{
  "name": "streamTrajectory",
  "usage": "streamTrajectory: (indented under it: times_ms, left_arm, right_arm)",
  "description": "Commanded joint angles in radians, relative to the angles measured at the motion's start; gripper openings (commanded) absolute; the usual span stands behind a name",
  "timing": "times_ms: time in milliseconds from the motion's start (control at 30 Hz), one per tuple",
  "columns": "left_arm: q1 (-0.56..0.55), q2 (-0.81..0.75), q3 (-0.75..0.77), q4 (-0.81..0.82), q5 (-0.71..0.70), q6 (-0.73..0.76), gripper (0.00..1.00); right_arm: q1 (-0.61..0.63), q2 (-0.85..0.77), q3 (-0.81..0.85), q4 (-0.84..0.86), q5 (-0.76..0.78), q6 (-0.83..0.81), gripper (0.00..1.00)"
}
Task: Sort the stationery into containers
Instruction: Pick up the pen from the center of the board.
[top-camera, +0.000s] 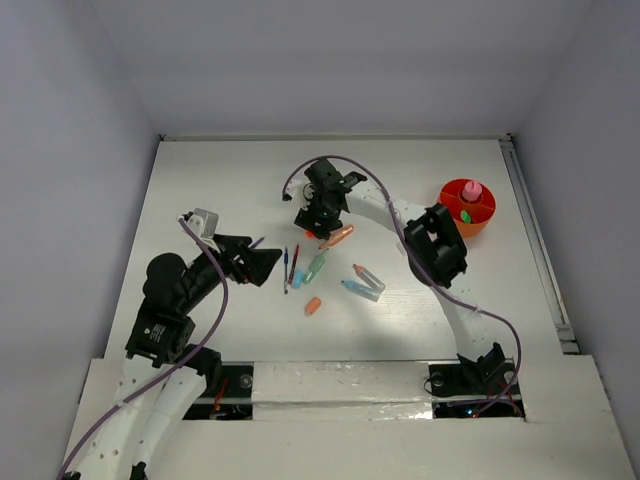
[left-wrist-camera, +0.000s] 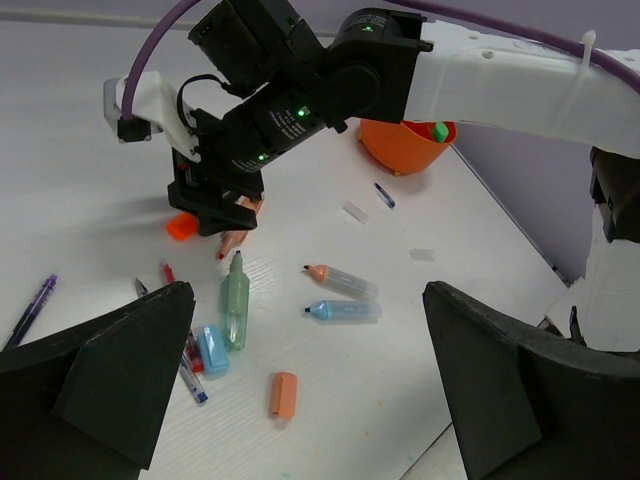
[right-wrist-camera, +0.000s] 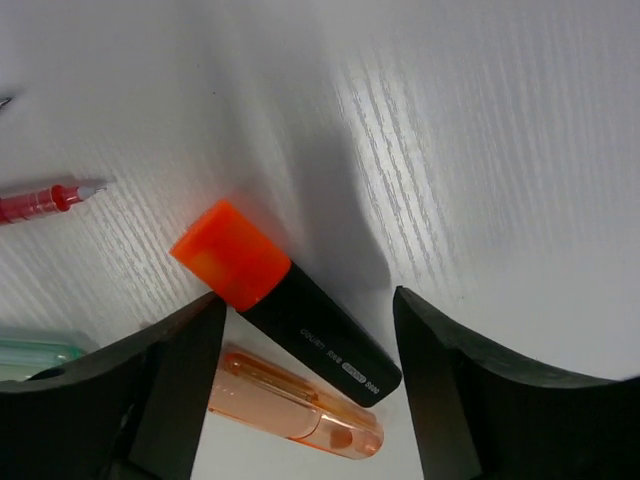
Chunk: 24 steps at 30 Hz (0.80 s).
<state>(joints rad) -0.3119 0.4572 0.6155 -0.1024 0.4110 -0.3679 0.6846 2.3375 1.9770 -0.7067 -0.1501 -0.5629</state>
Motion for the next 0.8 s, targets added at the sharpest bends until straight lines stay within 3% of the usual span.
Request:
streamTrajectory:
  times_ms: [0, 67, 167, 267, 467, 600, 767]
  left_arm:
    - [0.008, 0.005, 0.007, 0.041, 0.014, 0.004, 0.99]
    - [0.008, 0.006, 0.007, 0.041, 0.012, 0.004, 0.99]
    - [0.008, 0.006, 0.006, 0.04, 0.014, 0.004, 0.99]
    - [0.008, 0.008, 0.006, 0.041, 0.014, 0.004, 0.99]
    - [0.008, 0.005, 0.004, 0.041, 0.012, 0.004, 0.99]
    - [0.008, 0.0, 0.006, 0.043, 0.014, 0.004, 0.99]
    - [0.008, -0.006, 0.004, 0.044, 0.017, 0.004, 0.99]
  right_arm:
    - [0.012, 0.028, 0.051, -0.005, 0.02, -0.057, 0.71]
    - [0.012, 0.045, 0.056, 0.013, 0.018, -0.061, 0.58]
    - [0.012, 0.065, 0.063, 0.024, 0.021, -0.061, 0.54]
    - [-0.01, 0.069, 0.062, 0.059, -0.012, -0.046, 0.3]
    - [-0.057, 0.017, -0.013, 0.257, -0.006, 0.006, 0.05]
    - [-0.086, -0.108, -0.147, 0.543, 0.081, 0.095, 0.04]
    - [-0.137, -0.369, -0.486, 0.996, 0.26, 0.332, 0.0]
